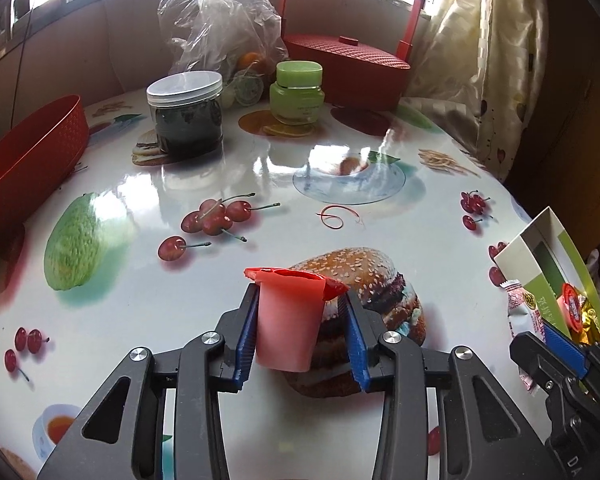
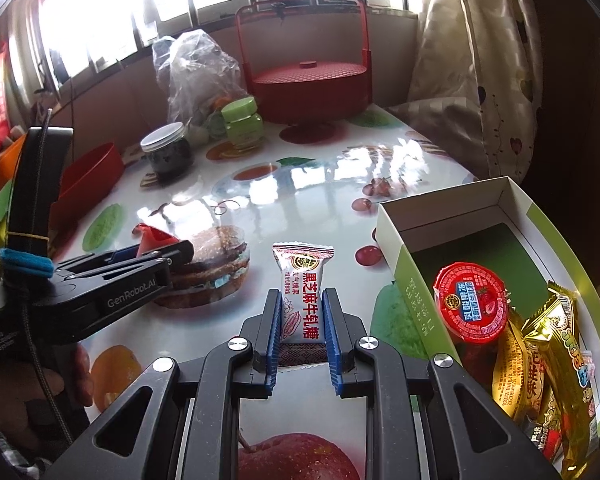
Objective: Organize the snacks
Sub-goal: 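Lift the candy packet and pink jelly cup and carry both over the green box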
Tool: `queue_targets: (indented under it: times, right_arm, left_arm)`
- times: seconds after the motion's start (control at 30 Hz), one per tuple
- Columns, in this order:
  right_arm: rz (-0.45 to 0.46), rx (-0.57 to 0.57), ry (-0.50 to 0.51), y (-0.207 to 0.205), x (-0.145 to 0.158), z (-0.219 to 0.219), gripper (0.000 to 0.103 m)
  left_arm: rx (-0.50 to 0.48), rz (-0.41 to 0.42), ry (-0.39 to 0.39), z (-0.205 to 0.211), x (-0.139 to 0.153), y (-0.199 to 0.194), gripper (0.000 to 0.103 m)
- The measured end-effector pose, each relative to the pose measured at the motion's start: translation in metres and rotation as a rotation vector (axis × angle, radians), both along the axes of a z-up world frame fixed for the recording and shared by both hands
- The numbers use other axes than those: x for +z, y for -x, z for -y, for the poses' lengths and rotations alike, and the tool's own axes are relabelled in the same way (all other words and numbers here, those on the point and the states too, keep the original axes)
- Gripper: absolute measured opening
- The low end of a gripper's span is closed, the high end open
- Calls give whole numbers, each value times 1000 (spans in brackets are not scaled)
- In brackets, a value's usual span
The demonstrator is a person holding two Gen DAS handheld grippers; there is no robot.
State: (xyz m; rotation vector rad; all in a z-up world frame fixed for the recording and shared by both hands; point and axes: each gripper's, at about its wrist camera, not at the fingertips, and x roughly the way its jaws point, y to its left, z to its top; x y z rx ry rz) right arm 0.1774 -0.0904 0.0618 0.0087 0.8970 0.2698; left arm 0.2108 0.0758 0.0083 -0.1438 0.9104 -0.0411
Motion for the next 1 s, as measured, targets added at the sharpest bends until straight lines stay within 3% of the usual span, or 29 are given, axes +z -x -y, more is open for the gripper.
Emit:
queue_targets:
  times: [0.4,1.0]
  right_arm:
    - [11,-9,-7,2,2,3,19]
    - [68,-30,-15,21,29,22,19]
  left_arm:
    - [-10,107,36,4,21,17,39]
    - [-86,169,41,36,58,48,40]
